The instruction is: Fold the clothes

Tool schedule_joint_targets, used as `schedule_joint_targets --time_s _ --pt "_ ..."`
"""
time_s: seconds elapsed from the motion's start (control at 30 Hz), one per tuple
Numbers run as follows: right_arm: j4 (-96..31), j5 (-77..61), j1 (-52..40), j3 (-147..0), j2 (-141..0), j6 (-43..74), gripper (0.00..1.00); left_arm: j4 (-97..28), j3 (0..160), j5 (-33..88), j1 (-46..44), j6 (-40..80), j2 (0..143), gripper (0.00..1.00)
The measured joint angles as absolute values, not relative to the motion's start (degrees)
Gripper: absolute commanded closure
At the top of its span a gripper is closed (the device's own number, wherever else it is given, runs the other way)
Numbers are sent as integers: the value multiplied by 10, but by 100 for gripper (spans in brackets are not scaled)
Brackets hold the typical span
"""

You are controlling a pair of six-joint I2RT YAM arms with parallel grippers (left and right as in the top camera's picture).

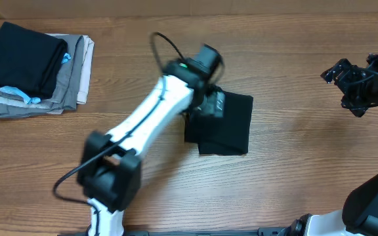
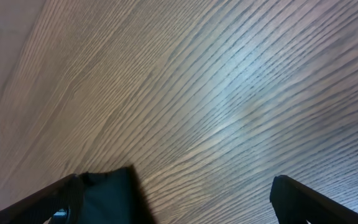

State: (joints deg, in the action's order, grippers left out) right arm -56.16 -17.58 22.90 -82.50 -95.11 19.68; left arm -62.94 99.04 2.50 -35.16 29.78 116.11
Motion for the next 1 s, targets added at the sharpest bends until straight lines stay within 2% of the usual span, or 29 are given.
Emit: schedule_joint_targets --time_s 0.47,0.83,1.0 --pt "-562 -176 229 -825 -951 197 0 -657 990 -1 -387 501 1192 0" --pt "-562 -176 229 -825 -951 197 0 -632 977 -19 -387 571 1192 0" --pt "-562 -176 229 -825 -951 197 0 -577 918 -22 -387 575 1192 0"
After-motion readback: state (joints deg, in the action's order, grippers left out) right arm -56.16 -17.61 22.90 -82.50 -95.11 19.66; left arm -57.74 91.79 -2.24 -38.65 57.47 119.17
